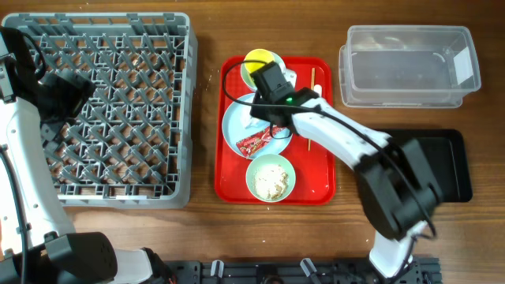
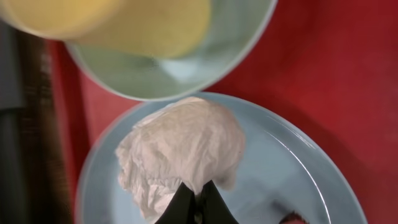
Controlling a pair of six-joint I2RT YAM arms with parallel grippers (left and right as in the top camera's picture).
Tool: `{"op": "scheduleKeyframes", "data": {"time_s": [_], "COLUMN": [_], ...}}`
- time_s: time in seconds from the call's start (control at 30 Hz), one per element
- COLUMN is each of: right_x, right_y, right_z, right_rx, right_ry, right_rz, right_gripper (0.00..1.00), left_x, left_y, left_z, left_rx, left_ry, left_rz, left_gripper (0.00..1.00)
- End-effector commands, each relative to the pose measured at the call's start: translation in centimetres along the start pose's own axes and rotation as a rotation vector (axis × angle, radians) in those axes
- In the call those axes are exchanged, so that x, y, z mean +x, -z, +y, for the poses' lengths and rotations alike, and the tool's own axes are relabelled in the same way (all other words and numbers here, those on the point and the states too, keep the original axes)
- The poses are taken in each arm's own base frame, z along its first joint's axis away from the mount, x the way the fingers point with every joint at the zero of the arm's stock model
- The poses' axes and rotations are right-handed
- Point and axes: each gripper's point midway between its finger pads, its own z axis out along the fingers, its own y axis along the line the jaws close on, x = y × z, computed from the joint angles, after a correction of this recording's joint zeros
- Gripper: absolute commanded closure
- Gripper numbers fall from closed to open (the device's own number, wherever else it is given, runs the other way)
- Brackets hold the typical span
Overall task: Sort waste into correct bins and load items into the dishwasher rack
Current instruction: 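Carry the napkin to the clear bin and release it, then grasp the red wrapper on the plate with the right gripper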
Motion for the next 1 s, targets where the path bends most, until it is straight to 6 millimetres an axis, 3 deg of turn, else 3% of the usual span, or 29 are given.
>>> {"op": "scheduleKeyframes", "data": {"time_s": [0.0,0.03,0.13,0.2,0.37,0.5,0.53,0.57,0.6,0.63,0.7,0.77,0.83,0.9,0.97], "right_x": [-4.4,-5.5,-8.0,-10.8,-17.4,-20.3,-20.6,-20.9,-21.0,-20.9,-20.6,-20.4,-19.8,-18.3,-15.1], "right_y": [9.1,11.3,15.4,18.0,19.3,18.6,18.3,17.6,16.6,15.9,15.0,14.7,14.5,15.0,16.5], "right_z": [1.8,1.1,-2.0,-6.8,-16.2,-21.9,-22.6,-24.0,-25.1,-25.5,-25.3,-23.9,-20.9,-16.5,-11.0], "right_rx": [-0.109,-0.105,-0.056,0.063,0.228,0.288,0.298,0.318,0.325,0.32,0.296,0.232,0.086,-0.142,-0.433], "right_ry": [-0.001,-0.017,-0.082,-0.168,-0.247,-0.354,-0.365,-0.385,-0.4,-0.402,-0.354,-0.277,-0.17,-0.07,-0.013], "right_rz": [-0.163,-0.204,-0.301,-0.413,-0.561,-0.616,-0.618,-0.613,-0.595,-0.576,-0.529,-0.49,-0.423,-0.336,-0.191], "right_gripper": [0.96,0.96,0.96,0.96,0.96,0.95,0.9,0.64,0.19,0.0,0.0,0.0,0.0,0.0,0.0], "left_x": [-0.1,-0.1,-0.1,-0.1,-0.1,-0.1,-0.1,-0.1,-0.1,-0.1,-0.1,-0.1,-0.1,-0.1,-0.1], "left_y": [0.4,0.4,0.4,0.4,0.4,0.4,0.4,0.4,0.4,0.4,0.4,0.4,0.4,0.4,0.4], "left_z": [0.0,0.0,0.0,0.0,0.0,0.0,0.0,0.0,0.0,0.0,0.0,0.0,0.0,0.0,0.0], "left_rx": [0.009,0.009,0.009,0.009,0.009,0.009,0.009,0.009,0.009,0.009,0.009,0.009,0.009,0.009,0.009], "left_ry": [0.012,0.012,0.011,0.012,0.011,0.012,0.011,0.012,0.011,0.011,0.012,0.011,0.012,0.011,0.012], "left_rz": [-0.007,-0.007,-0.007,-0.007,-0.007,-0.007,-0.007,-0.007,-0.007,-0.007,-0.007,-0.007,-0.007,-0.007,-0.007], "left_gripper": [0.0,0.0,0.0,0.0,0.0,0.0,0.0,0.0,0.0,0.0,0.0,0.0,0.0,0.0,0.0]}}
